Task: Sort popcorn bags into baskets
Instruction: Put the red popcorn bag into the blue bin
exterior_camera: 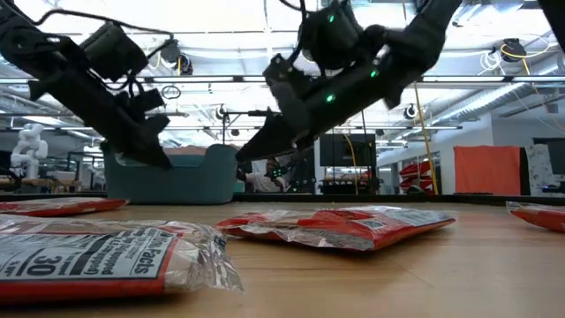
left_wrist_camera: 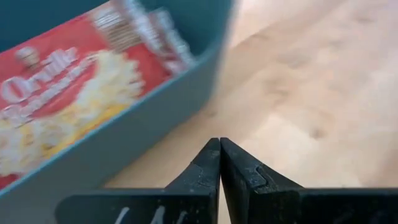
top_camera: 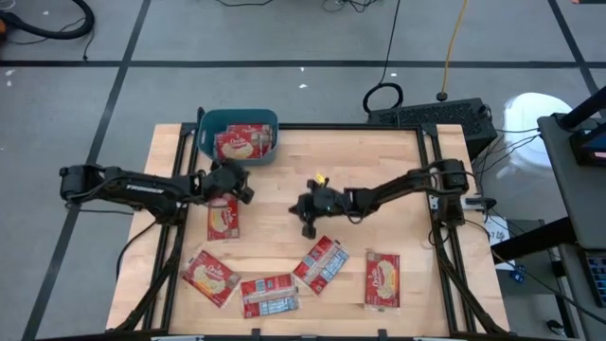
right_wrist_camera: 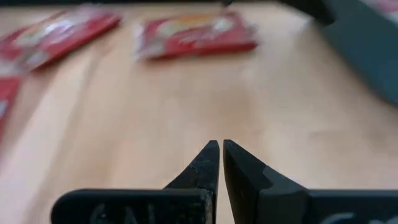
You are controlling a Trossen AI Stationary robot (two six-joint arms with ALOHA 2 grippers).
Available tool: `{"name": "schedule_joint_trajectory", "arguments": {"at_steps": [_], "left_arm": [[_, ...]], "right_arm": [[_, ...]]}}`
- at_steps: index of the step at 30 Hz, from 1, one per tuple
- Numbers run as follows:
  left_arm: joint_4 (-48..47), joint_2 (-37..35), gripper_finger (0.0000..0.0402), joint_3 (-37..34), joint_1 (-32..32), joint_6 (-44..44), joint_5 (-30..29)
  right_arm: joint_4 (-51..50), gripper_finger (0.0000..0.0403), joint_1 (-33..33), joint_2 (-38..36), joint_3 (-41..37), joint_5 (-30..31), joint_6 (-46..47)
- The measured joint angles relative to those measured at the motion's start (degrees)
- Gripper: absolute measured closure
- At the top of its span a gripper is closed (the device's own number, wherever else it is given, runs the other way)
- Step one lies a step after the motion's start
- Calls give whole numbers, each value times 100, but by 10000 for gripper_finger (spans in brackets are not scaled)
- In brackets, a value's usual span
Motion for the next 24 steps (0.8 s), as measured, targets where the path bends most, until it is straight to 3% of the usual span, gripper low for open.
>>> {"name": "schedule_joint_trajectory", "arguments": {"at_steps": [6, 11, 19, 24], "left_arm": [[86, -177, 387, 0, -1106, -10, 37], [538, -160, 387, -2, -2174, -265, 145], [1364, -125, 387, -2, -3661, -426, 33], [1651, -125, 387, -4, -4397, -527, -403]], "right_arm": [[-1056, 387, 944, -418, 0, 218, 311], [-1591, 380, 1841, -689, 2, 877, 776], [-1665, 308, 3398, -543, 4, 1949, 1954], [-1191, 261, 3921, -178, 2, 2415, 2259]]}}
